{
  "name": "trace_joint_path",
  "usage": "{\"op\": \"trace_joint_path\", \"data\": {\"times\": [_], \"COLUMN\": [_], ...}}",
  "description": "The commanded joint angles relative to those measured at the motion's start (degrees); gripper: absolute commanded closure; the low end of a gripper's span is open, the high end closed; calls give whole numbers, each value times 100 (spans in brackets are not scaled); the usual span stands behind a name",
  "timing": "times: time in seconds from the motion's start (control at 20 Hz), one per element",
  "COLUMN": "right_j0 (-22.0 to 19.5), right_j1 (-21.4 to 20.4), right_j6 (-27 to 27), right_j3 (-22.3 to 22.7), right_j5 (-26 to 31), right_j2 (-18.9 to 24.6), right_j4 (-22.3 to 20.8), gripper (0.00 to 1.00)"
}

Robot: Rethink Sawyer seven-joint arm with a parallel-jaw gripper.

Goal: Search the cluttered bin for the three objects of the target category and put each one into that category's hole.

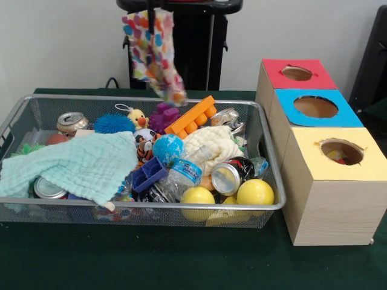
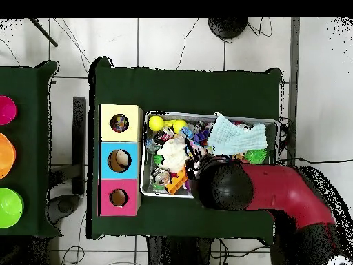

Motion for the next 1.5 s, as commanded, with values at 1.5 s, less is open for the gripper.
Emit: {"op": "trace_joint_path", "data": {"times": [1.5], "right_j0": [3261], "right_j1": [1034], "right_j6": [2952], "right_j3": [-278], "right_j5": [-843], "right_j2": [-1838], "right_j4": [249], "gripper": [100]}}
